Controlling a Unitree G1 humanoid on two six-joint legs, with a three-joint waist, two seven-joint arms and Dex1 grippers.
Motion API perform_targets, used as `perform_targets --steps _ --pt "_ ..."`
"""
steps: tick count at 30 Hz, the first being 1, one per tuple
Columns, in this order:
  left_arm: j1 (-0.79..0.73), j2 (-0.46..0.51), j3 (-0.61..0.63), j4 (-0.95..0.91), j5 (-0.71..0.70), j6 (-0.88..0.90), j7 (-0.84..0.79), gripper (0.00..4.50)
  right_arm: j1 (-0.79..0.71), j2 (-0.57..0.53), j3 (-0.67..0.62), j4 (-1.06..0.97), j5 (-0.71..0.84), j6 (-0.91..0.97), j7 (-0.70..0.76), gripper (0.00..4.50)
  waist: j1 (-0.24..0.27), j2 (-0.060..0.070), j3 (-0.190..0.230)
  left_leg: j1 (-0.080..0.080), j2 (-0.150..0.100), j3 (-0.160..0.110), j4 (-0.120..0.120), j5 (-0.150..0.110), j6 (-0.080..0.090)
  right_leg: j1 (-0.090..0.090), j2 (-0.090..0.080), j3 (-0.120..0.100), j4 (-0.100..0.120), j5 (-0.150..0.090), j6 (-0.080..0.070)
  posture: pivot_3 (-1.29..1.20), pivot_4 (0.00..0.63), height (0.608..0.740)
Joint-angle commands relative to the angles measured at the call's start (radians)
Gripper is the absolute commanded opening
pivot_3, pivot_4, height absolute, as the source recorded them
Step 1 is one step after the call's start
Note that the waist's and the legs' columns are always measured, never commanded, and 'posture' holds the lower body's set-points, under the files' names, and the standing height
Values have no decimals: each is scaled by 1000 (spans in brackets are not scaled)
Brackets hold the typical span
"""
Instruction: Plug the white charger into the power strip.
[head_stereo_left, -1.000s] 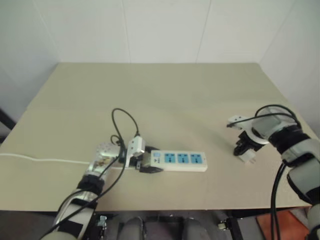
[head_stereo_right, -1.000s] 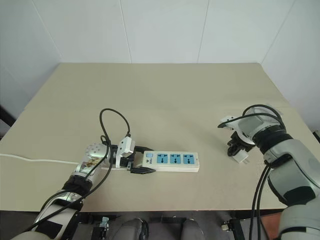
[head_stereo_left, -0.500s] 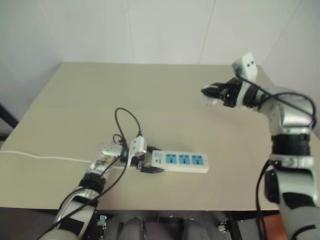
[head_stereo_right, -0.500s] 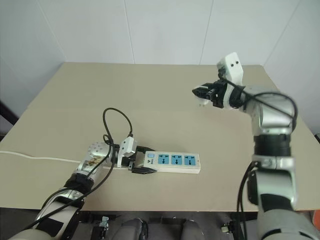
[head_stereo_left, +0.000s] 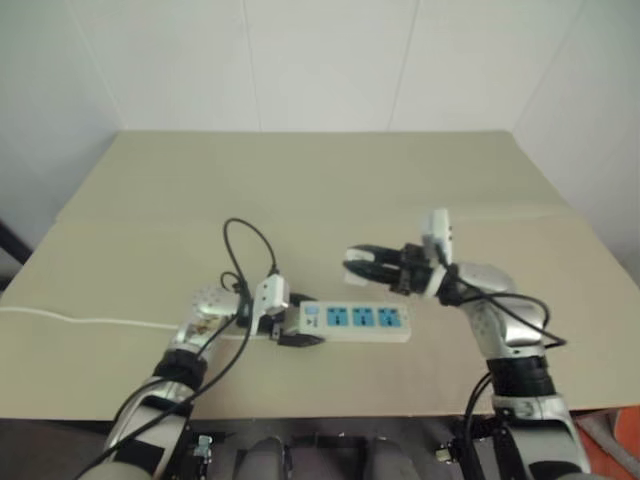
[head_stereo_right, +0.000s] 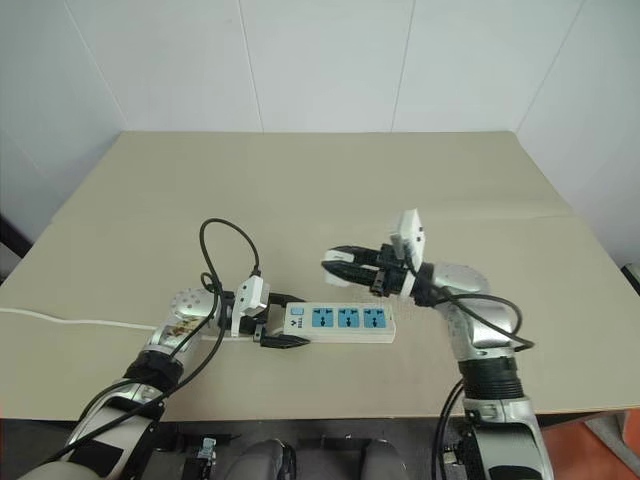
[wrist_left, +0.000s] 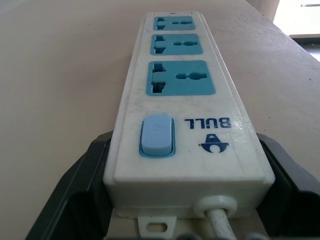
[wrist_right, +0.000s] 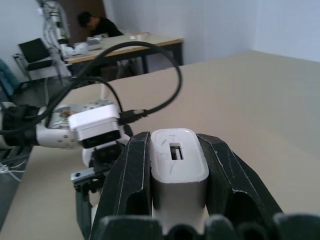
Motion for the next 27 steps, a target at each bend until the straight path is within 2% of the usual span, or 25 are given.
perform_targets --steps 1,8,27 --pt "32 12 -32 -7 36 15 1 3314 -3 17 33 21 1 -79 37 1121 0 0 0 0 0 0 0 0 0 0 0 0 0 0 0 0 150 740" --pt "43 19 -33 -18 36 21 5 3314 1 14 125 105 -54 -173 99 1121 0 0 0 0 0 0 0 0 0 0 0 0 1 0 0 0 150 740" --pt "42 18 -32 -3 34 15 7 3314 -44 10 133 250 -87 -278 111 1121 0 0 0 1 0 0 0 0 0 0 0 0 0 0 0 0 150 740"
